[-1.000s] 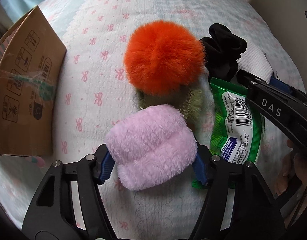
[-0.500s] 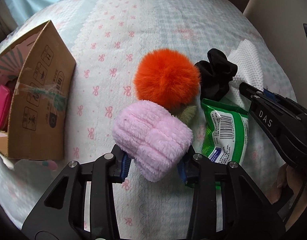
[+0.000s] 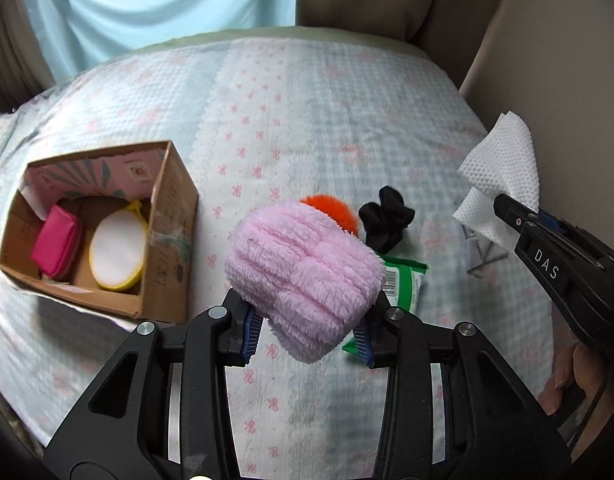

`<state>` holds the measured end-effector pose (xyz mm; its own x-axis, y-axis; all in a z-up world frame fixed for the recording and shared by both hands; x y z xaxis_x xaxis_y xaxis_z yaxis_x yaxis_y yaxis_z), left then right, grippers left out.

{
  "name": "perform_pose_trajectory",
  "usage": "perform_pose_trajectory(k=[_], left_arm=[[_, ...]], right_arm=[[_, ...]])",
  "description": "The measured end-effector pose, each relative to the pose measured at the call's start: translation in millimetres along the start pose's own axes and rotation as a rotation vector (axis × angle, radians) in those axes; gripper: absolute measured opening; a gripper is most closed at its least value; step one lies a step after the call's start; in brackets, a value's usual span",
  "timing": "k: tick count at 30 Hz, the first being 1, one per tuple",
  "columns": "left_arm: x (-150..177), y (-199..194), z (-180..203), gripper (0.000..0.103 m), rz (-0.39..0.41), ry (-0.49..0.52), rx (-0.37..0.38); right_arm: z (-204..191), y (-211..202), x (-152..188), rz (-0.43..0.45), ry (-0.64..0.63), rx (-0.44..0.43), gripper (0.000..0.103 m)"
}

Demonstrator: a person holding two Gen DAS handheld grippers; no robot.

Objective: Organize soft objects
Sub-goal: 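Carry the wristband and white mesh cloth over the box with both tools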

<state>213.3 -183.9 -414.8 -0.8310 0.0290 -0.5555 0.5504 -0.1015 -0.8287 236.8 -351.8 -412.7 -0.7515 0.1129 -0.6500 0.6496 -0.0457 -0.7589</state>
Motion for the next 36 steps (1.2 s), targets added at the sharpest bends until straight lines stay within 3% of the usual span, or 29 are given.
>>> perform_pose_trajectory(k=[8, 16, 23, 36], left_arm=[[-40.6, -91.4, -13.2, 0.034, 0.090, -0.050, 0.025], [-58.9, -148.7, -64.1, 0.034, 0.112, -0.095, 0.002], [-62.9, -166.9, -125.4, 0.034, 0.081, -0.115, -0.008], [-82.8, -173.4, -249.3, 0.034, 0.047, -0.006, 0.069]], right_arm=[[-13.2, -92.0, -38.8, 0.043, -0.009, -0.031, 0.016], [-75.3, -152.3, -47.9, 0.028, -0.075, -0.148, 0.016], [-146.0, -183.0, -48.5, 0.039, -0.093, -0.200, 0.016], [-277.7, -195.0, -40.1, 0.019, -0.035, -0.174, 0.016]])
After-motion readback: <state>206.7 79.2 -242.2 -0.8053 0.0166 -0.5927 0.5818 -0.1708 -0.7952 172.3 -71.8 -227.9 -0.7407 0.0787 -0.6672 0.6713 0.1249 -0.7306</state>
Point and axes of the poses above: each gripper's, at about its wrist camera, not at the fingertips, and y roughly the way its jaws point, z to its right, x to its underside, the point moved 9 cm from there along y, roughly the way its jaws point, and after that the axes turned 4 degrees about z, right-handed, at the moved point
